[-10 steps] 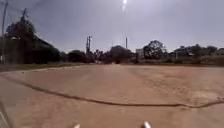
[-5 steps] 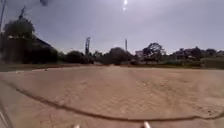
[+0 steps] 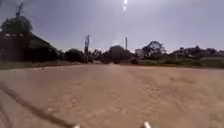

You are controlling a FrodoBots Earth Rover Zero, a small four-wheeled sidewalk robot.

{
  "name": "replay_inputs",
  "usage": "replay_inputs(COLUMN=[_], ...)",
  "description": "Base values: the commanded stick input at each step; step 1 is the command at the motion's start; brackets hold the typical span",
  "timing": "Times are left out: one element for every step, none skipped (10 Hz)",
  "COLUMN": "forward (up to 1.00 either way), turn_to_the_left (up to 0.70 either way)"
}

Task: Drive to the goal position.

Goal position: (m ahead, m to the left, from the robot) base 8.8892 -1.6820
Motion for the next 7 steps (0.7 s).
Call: replay_inputs(forward=[0.70, 0.70, 0.70, 0.70, 0.70, 0.70, 0.70], turn_to_the_left=[0.00, 0.00, 0.00, 0.00, 0.00, 0.00, 0.00])
